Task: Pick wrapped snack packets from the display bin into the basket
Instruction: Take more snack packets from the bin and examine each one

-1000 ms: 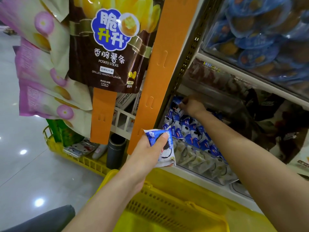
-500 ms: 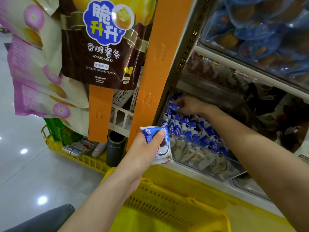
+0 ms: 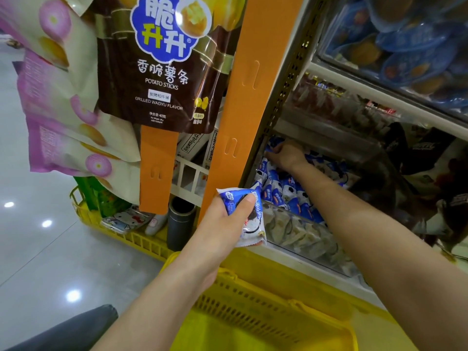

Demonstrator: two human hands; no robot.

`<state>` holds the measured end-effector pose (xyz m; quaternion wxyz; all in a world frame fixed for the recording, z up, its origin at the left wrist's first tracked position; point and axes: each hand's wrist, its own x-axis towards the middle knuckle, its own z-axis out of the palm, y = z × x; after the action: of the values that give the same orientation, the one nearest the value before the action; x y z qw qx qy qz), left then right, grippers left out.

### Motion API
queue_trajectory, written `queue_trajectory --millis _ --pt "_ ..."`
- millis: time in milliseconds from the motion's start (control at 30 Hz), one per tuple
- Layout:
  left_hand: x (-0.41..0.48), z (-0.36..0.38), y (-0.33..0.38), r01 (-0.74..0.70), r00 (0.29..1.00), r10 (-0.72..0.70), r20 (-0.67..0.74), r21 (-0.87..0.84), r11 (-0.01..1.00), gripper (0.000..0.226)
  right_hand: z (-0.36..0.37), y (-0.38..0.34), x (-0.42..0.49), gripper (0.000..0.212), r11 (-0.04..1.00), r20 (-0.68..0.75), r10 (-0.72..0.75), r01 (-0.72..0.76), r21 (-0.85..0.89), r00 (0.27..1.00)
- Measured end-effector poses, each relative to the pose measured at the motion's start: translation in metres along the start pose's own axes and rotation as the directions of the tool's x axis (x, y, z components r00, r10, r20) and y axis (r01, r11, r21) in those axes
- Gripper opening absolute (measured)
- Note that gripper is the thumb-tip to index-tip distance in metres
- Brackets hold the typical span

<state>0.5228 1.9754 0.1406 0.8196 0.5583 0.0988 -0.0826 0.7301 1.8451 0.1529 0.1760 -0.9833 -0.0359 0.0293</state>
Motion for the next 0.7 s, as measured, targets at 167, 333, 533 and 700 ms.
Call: queue_trajectory --millis 167,333,533,700 --pt "0.006 0.003 -0.003 0.039 0.998 -0.041 -0.044 -0.026 0.999 0.015 -0.015 0.009 -0.013 0.044 0.985 0.035 0.026 -0.031 0.169 0.999" --pt "0.005 0.005 -0.006 0.023 0.999 -0.023 -0.031 0.006 1.0 0.018 -0.022 0.007 -0.061 0.029 0.949 -0.273 -0.132 0.201 0.244 0.953" --pt "-0.014 0.012 -0.018 -0.106 0.99 0.091 0.105 0.138 0.985 0.027 -0.019 0.004 -0.171 0.014 0.789 -0.46 -0.297 0.487 0.375 0.836" --pt "-0.026 0.014 -0.027 -0.172 0.977 0.137 0.166 0.221 0.96 0.025 -0.001 0.017 -0.22 0.013 0.779 -0.237 -0.254 0.343 0.525 0.938"
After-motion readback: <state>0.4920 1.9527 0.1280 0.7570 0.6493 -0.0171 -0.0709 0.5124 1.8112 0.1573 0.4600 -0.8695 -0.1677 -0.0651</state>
